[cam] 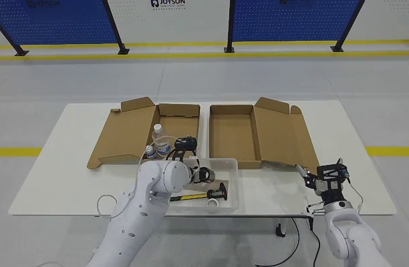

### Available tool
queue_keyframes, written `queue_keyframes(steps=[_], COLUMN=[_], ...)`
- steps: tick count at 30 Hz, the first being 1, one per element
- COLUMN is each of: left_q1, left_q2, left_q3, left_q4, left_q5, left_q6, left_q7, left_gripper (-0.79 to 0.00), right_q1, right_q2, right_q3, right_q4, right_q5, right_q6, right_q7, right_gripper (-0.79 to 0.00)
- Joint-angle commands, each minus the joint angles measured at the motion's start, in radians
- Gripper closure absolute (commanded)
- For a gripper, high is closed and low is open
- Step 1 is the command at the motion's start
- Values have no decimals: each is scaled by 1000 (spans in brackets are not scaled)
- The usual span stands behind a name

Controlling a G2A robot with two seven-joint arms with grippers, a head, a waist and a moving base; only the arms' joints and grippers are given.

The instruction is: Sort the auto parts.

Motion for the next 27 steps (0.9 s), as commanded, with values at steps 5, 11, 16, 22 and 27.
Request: queue_keyframes(steps=[5, 11, 16, 22, 27], left_q1=[70, 102, 103, 81, 33], left_q2=[17, 24, 27, 27, 24], left_q3=[-49, -63, -63, -46, -44], left_q4=[-203, -265, -259, -222, -177], left_q5=[9, 17, 21, 55, 92], left_q6=[-18, -38, -37, -30, -17], left_q7=[-69, -89, -88, -68, -18], left_gripper=[0, 0, 0, 0, 0], right_q1=[0, 0, 0, 0, 0], right_q2=[0, 0, 0, 0, 0], right_q3=[0, 0, 0, 0, 0], right_q4=[0, 0, 0, 0, 0], right_q5=[0, 0, 0, 0, 0], right_q6=[0, 0, 0, 0, 0], right_q7=[0, 0, 0, 0, 0], right_gripper=[-785, -785, -785, -785, -785])
